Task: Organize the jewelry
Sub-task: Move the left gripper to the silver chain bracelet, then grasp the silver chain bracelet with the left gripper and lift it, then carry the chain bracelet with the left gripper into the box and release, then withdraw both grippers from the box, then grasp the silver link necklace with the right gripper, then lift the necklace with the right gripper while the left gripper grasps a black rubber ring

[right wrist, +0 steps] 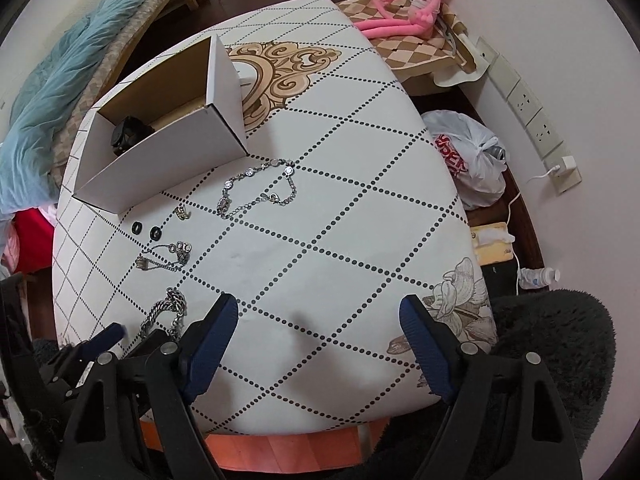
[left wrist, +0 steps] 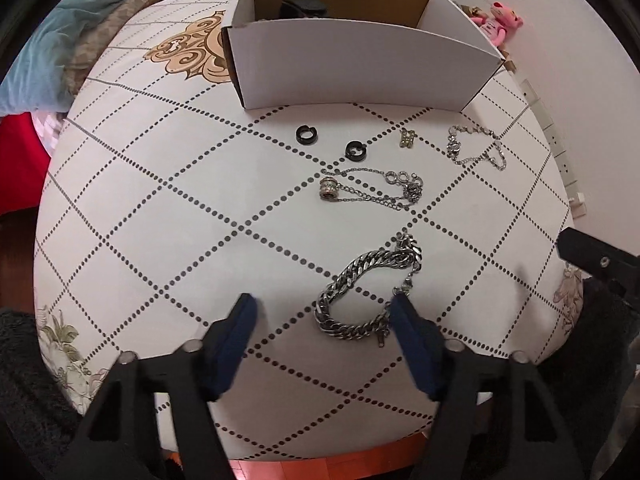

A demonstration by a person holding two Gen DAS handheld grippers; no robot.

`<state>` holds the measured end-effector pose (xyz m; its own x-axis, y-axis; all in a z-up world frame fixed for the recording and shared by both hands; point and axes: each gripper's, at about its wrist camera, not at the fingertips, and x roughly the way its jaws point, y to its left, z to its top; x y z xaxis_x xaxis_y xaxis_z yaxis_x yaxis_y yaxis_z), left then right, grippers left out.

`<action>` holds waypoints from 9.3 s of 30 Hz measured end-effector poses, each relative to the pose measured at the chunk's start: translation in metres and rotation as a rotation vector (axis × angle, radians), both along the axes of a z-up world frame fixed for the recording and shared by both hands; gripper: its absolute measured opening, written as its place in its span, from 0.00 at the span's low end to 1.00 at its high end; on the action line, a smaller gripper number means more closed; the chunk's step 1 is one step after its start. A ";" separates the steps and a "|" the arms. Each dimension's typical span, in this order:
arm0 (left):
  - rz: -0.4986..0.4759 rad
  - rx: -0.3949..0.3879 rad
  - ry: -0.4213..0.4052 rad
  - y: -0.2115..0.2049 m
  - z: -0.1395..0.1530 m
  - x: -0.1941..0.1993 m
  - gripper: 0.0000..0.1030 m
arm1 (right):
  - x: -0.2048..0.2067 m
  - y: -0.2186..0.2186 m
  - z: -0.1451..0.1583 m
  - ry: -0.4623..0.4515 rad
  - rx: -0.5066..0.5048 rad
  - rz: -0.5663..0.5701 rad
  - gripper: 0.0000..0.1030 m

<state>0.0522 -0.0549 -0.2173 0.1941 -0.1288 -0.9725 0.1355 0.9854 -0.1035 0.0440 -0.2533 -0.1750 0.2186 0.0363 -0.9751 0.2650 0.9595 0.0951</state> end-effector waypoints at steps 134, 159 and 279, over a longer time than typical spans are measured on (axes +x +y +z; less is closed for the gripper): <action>0.028 -0.284 -0.090 0.039 0.090 0.162 0.13 | 0.201 0.063 0.066 -0.265 0.289 0.321 0.09; 0.139 0.109 -0.262 0.055 0.088 0.132 0.98 | 0.152 0.068 0.023 -0.115 -0.137 0.259 0.96; -0.034 -0.011 -0.266 -0.015 0.050 0.058 0.09 | 0.035 -0.006 0.040 -0.406 0.129 -0.006 0.01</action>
